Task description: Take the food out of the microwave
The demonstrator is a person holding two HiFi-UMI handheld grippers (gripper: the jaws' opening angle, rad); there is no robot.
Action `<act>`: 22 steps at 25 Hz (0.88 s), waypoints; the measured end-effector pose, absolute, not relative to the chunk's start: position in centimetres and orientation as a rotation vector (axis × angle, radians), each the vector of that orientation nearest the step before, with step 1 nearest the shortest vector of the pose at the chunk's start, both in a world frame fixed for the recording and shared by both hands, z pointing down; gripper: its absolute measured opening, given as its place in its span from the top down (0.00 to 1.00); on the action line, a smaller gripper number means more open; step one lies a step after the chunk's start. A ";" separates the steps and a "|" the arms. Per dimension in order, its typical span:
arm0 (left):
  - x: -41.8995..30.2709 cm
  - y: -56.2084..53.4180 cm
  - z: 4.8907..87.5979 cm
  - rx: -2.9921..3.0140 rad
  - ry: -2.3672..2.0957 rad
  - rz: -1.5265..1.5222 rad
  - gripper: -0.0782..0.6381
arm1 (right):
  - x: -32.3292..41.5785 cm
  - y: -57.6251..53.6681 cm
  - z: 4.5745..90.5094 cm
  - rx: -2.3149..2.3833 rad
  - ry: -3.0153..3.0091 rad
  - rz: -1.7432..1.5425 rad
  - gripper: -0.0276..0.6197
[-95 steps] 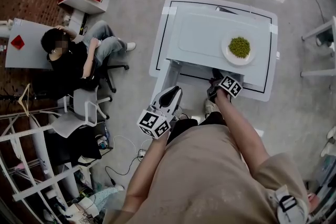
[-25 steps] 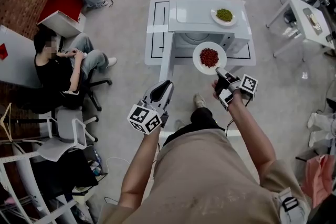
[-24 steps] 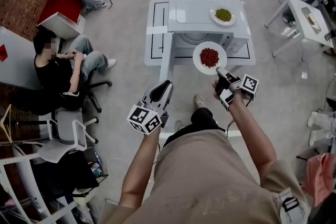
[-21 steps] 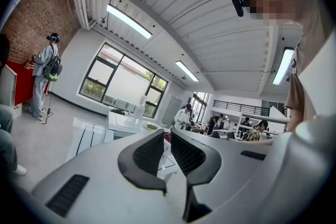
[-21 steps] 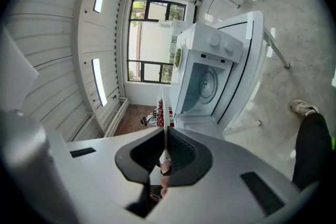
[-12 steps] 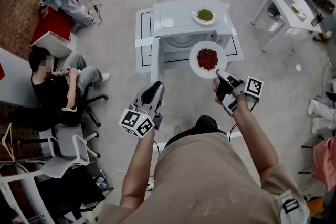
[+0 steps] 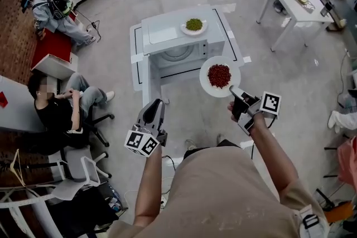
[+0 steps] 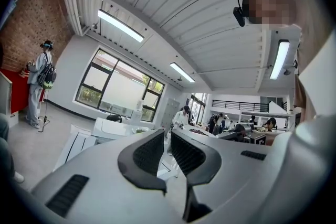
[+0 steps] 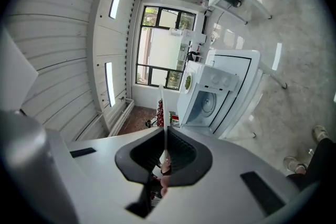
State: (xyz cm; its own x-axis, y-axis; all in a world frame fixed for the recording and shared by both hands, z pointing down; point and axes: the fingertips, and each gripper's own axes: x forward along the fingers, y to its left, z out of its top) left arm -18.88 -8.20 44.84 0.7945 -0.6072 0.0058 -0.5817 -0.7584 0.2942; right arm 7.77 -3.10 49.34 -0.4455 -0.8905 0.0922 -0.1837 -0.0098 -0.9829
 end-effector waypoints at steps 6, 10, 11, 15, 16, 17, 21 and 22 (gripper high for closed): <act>-16.1 -6.2 47.3 2.628 -0.960 -0.110 0.85 | 11.8 0.3 51.3 -1.129 1.666 -1.521 0.93; -14.3 -4.5 48.2 2.611 -0.980 -0.076 0.85 | 13.9 1.9 52.7 -1.133 1.661 -1.533 0.93; -14.0 -4.1 48.7 2.609 -0.984 -0.073 0.85 | 14.4 2.3 53.2 -1.136 1.658 -1.539 0.93; -12.6 -2.2 49.7 2.586 -1.018 -0.055 0.85 | 16.1 3.9 54.6 -1.111 1.635 -1.570 0.93; -12.3 -1.7 49.9 2.579 -1.028 -0.052 0.85 | 16.5 4.3 54.9 -1.108 1.639 -1.575 0.93; -12.0 -1.3 50.2 2.571 -1.037 -0.049 0.85 | 16.9 4.6 55.2 -1.109 1.646 -1.579 0.93; -11.1 0.6 51.7 2.539 -1.074 -0.036 0.85 | 18.2 6.0 56.8 -1.120 1.683 -1.601 0.93; -10.8 1.1 52.1 2.533 -1.081 -0.030 0.85 | 18.4 6.3 57.0 -1.116 1.692 -1.604 0.93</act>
State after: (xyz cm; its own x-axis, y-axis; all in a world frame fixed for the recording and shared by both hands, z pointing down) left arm -10.84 1.08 52.12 0.7032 -0.6992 0.1288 -0.6909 -0.6292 0.3560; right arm 18.36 6.32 57.04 -0.5045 -0.8504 0.1493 -0.1946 -0.0565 -0.9793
